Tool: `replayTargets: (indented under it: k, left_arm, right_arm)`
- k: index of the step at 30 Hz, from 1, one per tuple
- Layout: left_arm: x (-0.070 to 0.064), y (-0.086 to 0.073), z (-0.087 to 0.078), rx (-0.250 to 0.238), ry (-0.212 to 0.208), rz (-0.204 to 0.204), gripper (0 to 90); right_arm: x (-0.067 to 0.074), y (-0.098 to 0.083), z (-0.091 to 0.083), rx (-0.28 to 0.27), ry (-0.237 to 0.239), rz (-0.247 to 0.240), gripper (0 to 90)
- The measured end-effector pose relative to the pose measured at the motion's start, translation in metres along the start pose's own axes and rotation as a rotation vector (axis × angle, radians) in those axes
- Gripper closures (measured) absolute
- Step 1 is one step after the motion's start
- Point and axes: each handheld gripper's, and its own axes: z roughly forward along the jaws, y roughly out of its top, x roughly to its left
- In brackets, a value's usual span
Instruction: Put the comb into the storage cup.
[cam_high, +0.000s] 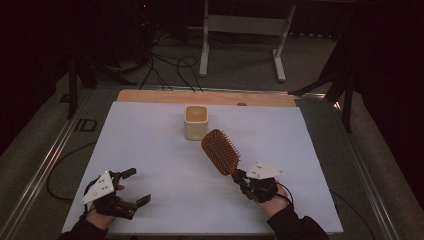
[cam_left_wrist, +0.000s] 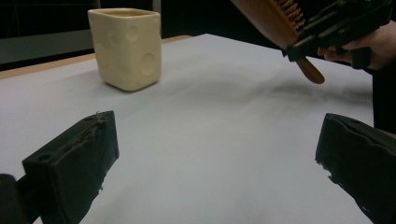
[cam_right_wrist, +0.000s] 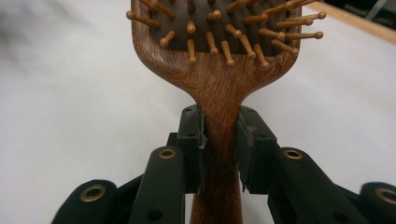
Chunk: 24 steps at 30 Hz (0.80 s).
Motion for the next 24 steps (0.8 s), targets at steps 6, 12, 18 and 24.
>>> replayTargets:
  k: [6,12,18,24]
  left_arm:
    - [-0.004,0.002,0.005,0.022,0.006,-0.012,0.1]
    - [-0.005,0.005,0.008,0.026,0.041,-0.036,0.1]
    - [-0.004,0.019,0.009,0.003,0.060,-0.063,0.1]
    - [-0.006,0.039,0.014,0.023,0.068,-0.046,0.2]
  right_arm:
    - [0.004,-0.005,-0.005,-0.027,0.005,0.002,73.4]
    - [0.009,-0.005,-0.004,-0.043,-0.025,0.005,73.4]
    - [0.009,-0.005,-0.005,-0.058,-0.049,0.002,73.4]
    - [0.007,-0.004,-0.009,-0.070,-0.069,0.007,73.4]
